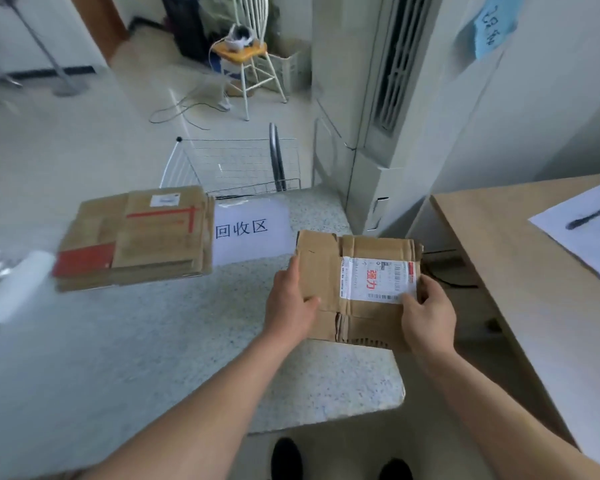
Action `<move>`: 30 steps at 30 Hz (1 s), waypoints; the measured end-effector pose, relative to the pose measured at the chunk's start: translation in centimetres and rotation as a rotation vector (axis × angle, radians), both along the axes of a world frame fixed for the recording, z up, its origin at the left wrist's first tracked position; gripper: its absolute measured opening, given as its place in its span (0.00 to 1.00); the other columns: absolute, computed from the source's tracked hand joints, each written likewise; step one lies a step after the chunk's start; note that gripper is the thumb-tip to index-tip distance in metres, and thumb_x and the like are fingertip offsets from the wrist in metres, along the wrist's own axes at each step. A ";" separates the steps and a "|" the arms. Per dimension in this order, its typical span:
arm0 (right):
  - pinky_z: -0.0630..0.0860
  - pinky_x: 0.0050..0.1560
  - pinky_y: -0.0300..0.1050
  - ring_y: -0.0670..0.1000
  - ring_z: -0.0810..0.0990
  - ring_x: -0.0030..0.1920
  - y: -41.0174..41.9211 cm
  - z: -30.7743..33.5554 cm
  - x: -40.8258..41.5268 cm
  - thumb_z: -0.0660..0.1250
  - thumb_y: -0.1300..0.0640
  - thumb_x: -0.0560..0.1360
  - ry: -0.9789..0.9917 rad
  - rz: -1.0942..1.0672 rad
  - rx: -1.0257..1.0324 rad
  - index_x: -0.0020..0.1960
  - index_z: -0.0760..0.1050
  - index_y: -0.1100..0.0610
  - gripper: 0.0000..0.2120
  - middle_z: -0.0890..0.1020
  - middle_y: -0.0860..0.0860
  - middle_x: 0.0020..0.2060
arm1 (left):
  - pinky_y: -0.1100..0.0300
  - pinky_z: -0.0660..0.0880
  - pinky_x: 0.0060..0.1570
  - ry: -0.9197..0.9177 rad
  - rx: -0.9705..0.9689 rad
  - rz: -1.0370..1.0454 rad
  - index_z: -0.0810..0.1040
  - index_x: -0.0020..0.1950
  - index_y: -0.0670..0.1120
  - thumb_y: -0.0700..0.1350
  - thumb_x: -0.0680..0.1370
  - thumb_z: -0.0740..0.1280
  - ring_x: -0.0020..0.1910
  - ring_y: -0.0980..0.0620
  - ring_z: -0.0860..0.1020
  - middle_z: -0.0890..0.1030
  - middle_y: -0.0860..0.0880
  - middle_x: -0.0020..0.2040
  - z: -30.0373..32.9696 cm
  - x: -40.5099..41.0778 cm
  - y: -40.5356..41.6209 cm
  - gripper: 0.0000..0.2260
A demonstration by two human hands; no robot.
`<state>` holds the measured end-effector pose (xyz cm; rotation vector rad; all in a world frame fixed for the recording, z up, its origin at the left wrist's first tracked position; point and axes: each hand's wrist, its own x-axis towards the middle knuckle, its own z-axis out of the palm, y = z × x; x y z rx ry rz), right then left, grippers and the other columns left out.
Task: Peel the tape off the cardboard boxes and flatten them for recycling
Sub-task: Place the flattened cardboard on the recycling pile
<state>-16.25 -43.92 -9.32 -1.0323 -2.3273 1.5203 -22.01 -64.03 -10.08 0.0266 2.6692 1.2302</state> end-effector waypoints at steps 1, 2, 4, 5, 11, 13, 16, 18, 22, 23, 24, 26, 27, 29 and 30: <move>0.78 0.61 0.56 0.49 0.77 0.58 -1.7 0.0 -0.8 0.64 0.55 0.81 0.005 0.026 -0.007 0.72 0.70 0.53 0.20 0.80 0.48 0.61 | 0.58 0.74 0.58 0.009 -0.002 0.036 0.53 0.81 0.54 0.43 0.77 0.71 0.58 0.52 0.74 0.70 0.50 0.63 0.1 -0.4 -1.9 0.39; 0.77 0.61 0.55 0.49 0.77 0.58 -3.3 0.0 -1.5 0.64 0.55 0.81 0.006 0.049 -0.014 0.72 0.70 0.53 0.20 0.80 0.48 0.60 | 0.56 0.75 0.58 0.012 -0.001 0.071 0.55 0.81 0.53 0.42 0.76 0.72 0.59 0.50 0.75 0.71 0.49 0.63 0.2 -0.7 -3.7 0.38; 0.78 0.59 0.54 0.49 0.78 0.57 -5.9 0.2 -3.1 0.65 0.56 0.80 0.000 0.091 -0.031 0.72 0.71 0.54 0.20 0.80 0.48 0.60 | 0.56 0.75 0.58 -0.002 0.005 0.139 0.56 0.80 0.52 0.42 0.75 0.72 0.59 0.50 0.75 0.71 0.50 0.63 0.4 -1.1 -6.6 0.38; 0.79 0.58 0.53 0.50 0.78 0.56 -7.0 0.3 -3.8 0.66 0.56 0.79 -0.004 0.109 -0.046 0.71 0.71 0.54 0.20 0.80 0.48 0.59 | 0.56 0.76 0.59 -0.012 0.020 0.177 0.59 0.79 0.52 0.42 0.75 0.73 0.59 0.51 0.76 0.72 0.51 0.63 0.6 -1.3 -7.9 0.37; 0.80 0.50 0.53 0.51 0.81 0.48 -11.5 1.1 -7.9 0.68 0.56 0.77 -0.004 0.261 -0.117 0.57 0.75 0.53 0.09 0.82 0.50 0.50 | 0.67 0.72 0.37 -0.049 0.113 0.425 0.74 0.59 0.52 0.40 0.72 0.74 0.44 0.58 0.78 0.81 0.53 0.50 1.9 -1.7 -13.5 0.19; 0.81 0.48 0.54 0.53 0.82 0.48 -12.8 1.1 -9.0 0.69 0.54 0.77 -0.015 0.319 -0.131 0.55 0.74 0.53 0.08 0.82 0.51 0.48 | 0.66 0.70 0.35 -0.059 0.114 0.496 0.73 0.56 0.51 0.41 0.72 0.75 0.43 0.57 0.77 0.80 0.54 0.48 2.2 -1.5 -15.0 0.16; 0.79 0.45 0.52 0.53 0.80 0.48 -15.1 0.8 -10.4 0.67 0.53 0.77 -0.023 0.402 -0.120 0.54 0.73 0.53 0.08 0.81 0.52 0.49 | 0.63 0.69 0.35 -0.059 0.092 0.580 0.74 0.58 0.49 0.42 0.72 0.74 0.46 0.55 0.77 0.79 0.52 0.49 2.3 -1.1 -17.0 0.17; 0.76 0.42 0.49 0.53 0.79 0.48 -16.7 0.7 -11.1 0.66 0.52 0.78 -0.020 0.456 -0.100 0.55 0.72 0.55 0.09 0.79 0.51 0.48 | 0.63 0.69 0.34 -0.069 0.083 0.619 0.73 0.58 0.49 0.41 0.73 0.73 0.45 0.57 0.77 0.79 0.53 0.49 2.2 -0.9 -18.3 0.16; 0.78 0.46 0.51 0.54 0.79 0.48 -19.9 0.7 -12.6 0.65 0.49 0.80 -0.036 0.540 -0.079 0.57 0.70 0.54 0.11 0.78 0.51 0.49 | 0.62 0.72 0.36 -0.077 0.080 0.655 0.74 0.59 0.49 0.42 0.73 0.73 0.45 0.58 0.77 0.79 0.54 0.49 2.0 -1.8 -21.4 0.17; 0.78 0.46 0.51 0.54 0.79 0.48 -20.7 0.6 -13.2 0.65 0.49 0.80 -0.040 0.556 -0.071 0.57 0.70 0.54 0.11 0.78 0.51 0.49 | 0.62 0.72 0.36 -0.077 0.078 0.655 0.74 0.59 0.49 0.42 0.73 0.73 0.45 0.57 0.77 0.79 0.54 0.48 1.9 -2.4 -22.2 0.17; 0.77 0.46 0.50 0.53 0.78 0.47 -21.5 0.5 -13.9 0.66 0.50 0.79 -0.049 0.569 -0.064 0.58 0.69 0.53 0.11 0.78 0.50 0.48 | 0.62 0.72 0.36 -0.079 0.074 0.655 0.74 0.59 0.49 0.42 0.73 0.73 0.45 0.57 0.77 0.79 0.54 0.48 1.8 -3.0 -23.1 0.17; 0.76 0.45 0.48 0.52 0.78 0.45 -23.6 0.1 -15.4 0.69 0.53 0.78 -0.077 0.595 -0.049 0.59 0.69 0.52 0.13 0.77 0.49 0.46 | 0.61 0.72 0.37 -0.089 0.076 0.656 0.74 0.59 0.49 0.42 0.73 0.73 0.45 0.57 0.77 0.79 0.53 0.49 1.2 -4.5 -25.2 0.17; 0.75 0.45 0.47 0.52 0.78 0.45 -24.8 -0.1 -16.1 0.70 0.54 0.77 -0.091 0.602 -0.040 0.60 0.69 0.52 0.15 0.77 0.49 0.45 | 0.61 0.73 0.37 -0.096 0.081 0.656 0.74 0.59 0.50 0.42 0.73 0.73 0.45 0.56 0.77 0.79 0.53 0.49 1.0 -5.4 -26.4 0.17; 0.75 0.45 0.47 0.53 0.78 0.47 -27.3 -0.6 -17.6 0.72 0.55 0.75 -0.116 0.595 -0.024 0.62 0.70 0.53 0.18 0.78 0.50 0.47 | 0.60 0.74 0.38 -0.100 0.068 0.643 0.74 0.59 0.50 0.42 0.73 0.73 0.45 0.54 0.78 0.80 0.52 0.49 0.4 -7.6 -29.0 0.16; 0.76 0.45 0.47 0.53 0.78 0.47 -28.7 -0.9 -18.5 0.72 0.55 0.75 -0.127 0.586 -0.021 0.63 0.70 0.53 0.19 0.79 0.50 0.48 | 0.58 0.75 0.40 -0.100 0.054 0.636 0.74 0.58 0.51 0.43 0.73 0.73 0.46 0.52 0.78 0.80 0.51 0.50 0.0 -8.8 -30.4 0.16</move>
